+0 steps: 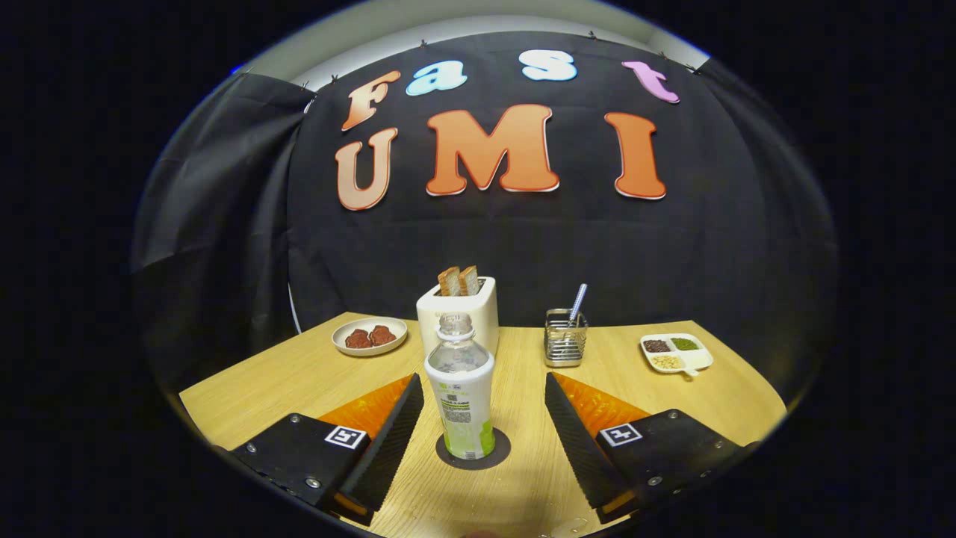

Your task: Take the bottle from table, then pour the juice into the cup, finally place the bottle on the coaster

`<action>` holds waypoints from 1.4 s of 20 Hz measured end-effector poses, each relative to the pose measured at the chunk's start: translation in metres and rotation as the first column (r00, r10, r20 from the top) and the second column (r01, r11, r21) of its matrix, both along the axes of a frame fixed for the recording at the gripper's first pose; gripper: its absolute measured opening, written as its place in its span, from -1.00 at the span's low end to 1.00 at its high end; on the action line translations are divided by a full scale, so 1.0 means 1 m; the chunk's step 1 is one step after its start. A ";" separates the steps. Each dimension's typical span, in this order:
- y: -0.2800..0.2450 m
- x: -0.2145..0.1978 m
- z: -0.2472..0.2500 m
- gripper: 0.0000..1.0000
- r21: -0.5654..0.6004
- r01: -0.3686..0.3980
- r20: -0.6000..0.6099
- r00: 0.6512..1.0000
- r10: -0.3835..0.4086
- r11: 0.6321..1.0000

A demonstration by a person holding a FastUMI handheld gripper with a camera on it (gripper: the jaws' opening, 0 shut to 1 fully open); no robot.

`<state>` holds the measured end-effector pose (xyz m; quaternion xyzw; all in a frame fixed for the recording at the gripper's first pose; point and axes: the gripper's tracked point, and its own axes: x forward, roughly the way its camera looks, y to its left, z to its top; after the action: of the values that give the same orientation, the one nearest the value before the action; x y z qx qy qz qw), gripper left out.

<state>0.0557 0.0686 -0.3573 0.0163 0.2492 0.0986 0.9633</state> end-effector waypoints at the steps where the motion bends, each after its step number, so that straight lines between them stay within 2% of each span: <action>1: -0.006 -0.004 0.018 0.95 -0.001 0.015 0.030 0.999 -0.015 1.000; 9: -0.047 -0.032 0.143 0.95 0.022 0.104 0.151 0.983 -0.106 0.994; 13: -0.068 -0.045 0.187 0.94 -0.029 0.153 0.237 0.961 -0.142 0.988; 18: -0.075 -0.061 0.233 0.94 -0.010 0.176 0.321 0.933 -0.164 0.984; 22: -0.084 -0.073 0.272 0.94 0.004 0.231 0.423 0.881 -0.211 0.973; 28: -0.082 -0.095 0.292 0.94 0.024 0.219 0.452 0.868 -0.206 0.975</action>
<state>-0.0396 -0.0132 -0.0658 0.0066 0.0166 -0.0104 0.9998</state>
